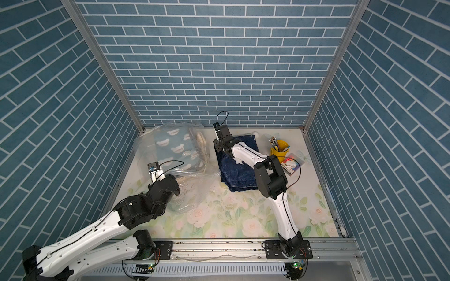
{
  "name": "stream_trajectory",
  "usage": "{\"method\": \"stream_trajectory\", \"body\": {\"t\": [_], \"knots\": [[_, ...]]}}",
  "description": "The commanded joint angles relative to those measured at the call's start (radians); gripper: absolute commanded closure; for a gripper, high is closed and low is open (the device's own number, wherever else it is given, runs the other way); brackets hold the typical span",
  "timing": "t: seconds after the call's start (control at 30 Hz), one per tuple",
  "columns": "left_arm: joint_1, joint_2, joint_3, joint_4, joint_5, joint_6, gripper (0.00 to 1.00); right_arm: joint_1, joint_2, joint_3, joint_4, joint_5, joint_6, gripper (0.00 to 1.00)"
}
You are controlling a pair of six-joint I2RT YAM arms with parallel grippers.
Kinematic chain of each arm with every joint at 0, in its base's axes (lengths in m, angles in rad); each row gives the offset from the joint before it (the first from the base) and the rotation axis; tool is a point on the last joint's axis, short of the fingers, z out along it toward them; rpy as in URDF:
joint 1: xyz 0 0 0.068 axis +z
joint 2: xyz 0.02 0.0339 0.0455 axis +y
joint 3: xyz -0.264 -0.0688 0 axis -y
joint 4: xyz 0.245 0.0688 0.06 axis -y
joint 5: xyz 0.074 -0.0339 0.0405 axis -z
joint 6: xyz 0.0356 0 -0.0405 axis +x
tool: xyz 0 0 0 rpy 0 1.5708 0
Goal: Take the blanket out of the vacuum bag
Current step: Place the blanket at the center of the board.
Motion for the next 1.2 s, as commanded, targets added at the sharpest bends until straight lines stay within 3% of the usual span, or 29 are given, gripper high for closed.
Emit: {"method": "stream_trajectory", "body": {"t": [0.0, 0.4, 0.43, 0.57, 0.6, 0.93, 1.17], "knots": [[0.003, -0.005, -0.007, 0.006, -0.008, 0.013, 1.0, 0.005, 0.054, 0.044, -0.059, 0.009, -0.035, 0.56], [0.003, 0.012, 0.0, 0.019, -0.01, 0.026, 1.0, 0.005, 0.125, 0.088, -0.105, 0.049, -0.05, 0.55], [0.003, 0.012, 0.0, 0.021, -0.012, 0.027, 1.0, 0.004, 0.129, 0.095, -0.113, 0.056, -0.051, 0.6], [0.003, 0.014, 0.003, 0.024, -0.014, 0.03, 1.0, 0.005, 0.107, 0.093, -0.097, 0.043, -0.037, 0.95], [0.003, 0.018, 0.003, 0.026, -0.012, 0.03, 1.0, 0.005, 0.092, 0.082, -0.083, 0.03, -0.031, 1.0], [0.003, 0.03, 0.006, 0.039, -0.008, 0.037, 1.0, 0.005, -0.161, -0.073, 0.051, -0.166, 0.071, 1.0], [0.004, 0.037, 0.004, 0.055, 0.014, 0.05, 1.0, -0.032, -0.026, 0.081, -0.03, -0.199, 0.076, 1.0]]}}
